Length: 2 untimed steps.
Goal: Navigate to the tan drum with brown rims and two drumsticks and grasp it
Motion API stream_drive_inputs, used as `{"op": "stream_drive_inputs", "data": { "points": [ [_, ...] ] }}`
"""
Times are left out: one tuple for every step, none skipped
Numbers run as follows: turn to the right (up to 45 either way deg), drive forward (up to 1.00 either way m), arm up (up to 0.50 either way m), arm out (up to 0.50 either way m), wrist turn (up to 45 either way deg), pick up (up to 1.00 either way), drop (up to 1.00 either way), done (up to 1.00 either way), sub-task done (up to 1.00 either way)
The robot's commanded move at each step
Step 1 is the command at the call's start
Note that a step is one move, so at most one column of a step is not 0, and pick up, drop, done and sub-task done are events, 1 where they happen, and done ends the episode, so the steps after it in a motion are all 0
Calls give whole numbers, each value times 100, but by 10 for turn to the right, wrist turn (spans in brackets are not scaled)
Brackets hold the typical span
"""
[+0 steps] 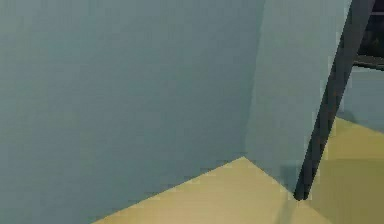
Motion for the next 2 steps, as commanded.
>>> {"op": "stream_drive_inputs", "data": {
  "points": [
    [330, 0, 0, 0, 0, 0, 0, 0, 0],
    [0, 20, 0, 0, 0, 0, 0, 0, 0]
  ]
}}
